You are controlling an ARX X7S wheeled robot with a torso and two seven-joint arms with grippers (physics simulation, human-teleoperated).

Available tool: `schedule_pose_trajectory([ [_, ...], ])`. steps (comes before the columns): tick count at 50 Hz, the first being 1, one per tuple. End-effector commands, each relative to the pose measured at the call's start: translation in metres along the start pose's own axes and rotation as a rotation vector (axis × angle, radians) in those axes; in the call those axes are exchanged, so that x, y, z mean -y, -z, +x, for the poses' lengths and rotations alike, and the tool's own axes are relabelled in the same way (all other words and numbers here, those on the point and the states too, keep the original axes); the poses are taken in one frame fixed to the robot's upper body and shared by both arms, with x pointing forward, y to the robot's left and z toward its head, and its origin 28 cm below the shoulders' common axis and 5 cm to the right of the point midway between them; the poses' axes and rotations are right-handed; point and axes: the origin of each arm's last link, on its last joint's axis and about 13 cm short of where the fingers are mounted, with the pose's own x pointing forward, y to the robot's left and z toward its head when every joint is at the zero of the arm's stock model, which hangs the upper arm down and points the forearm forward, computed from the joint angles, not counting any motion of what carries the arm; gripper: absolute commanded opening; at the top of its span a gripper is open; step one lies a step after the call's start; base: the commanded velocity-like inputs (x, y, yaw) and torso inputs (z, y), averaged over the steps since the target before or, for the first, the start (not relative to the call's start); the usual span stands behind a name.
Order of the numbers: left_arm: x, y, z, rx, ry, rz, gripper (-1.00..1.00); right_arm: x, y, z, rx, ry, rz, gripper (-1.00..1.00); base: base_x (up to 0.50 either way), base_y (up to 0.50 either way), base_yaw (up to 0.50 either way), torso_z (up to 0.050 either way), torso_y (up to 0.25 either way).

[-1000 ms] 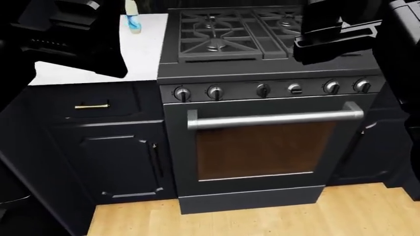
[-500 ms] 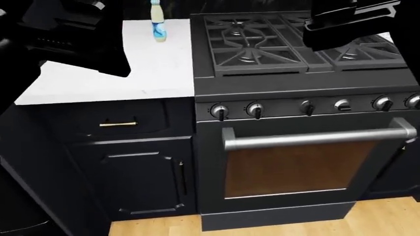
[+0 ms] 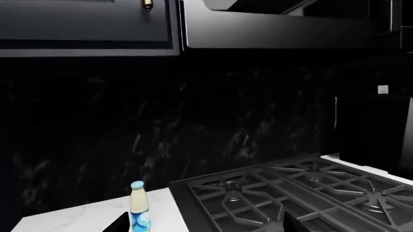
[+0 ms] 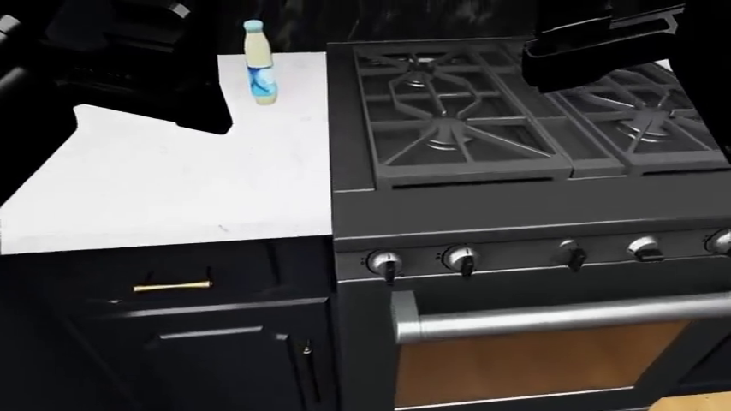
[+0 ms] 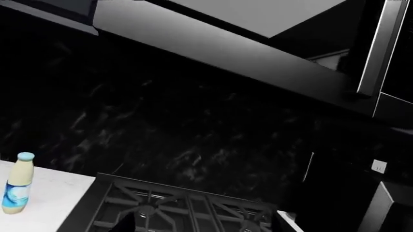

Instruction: Move the drinks to the dining counter.

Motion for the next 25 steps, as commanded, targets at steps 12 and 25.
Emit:
schedule_pose_trajectory([
  [12, -0.002, -0.001, -0.002, 0.007, -0.006, -0.005, 1.0, -0.002, -0.004, -0.001, 0.011, -0.012, 0.005, 1.0, 0.5, -0.04, 0.0, 0.0, 0.002],
  [25, -0.002, 0.0, -0.002, 0.004, -0.006, -0.004, 1.0, -0.005, 0.004, 0.004, -0.007, 0.029, -0.095, 1.0, 0.04, 0.0, 0.12, 0.0, 0.001],
])
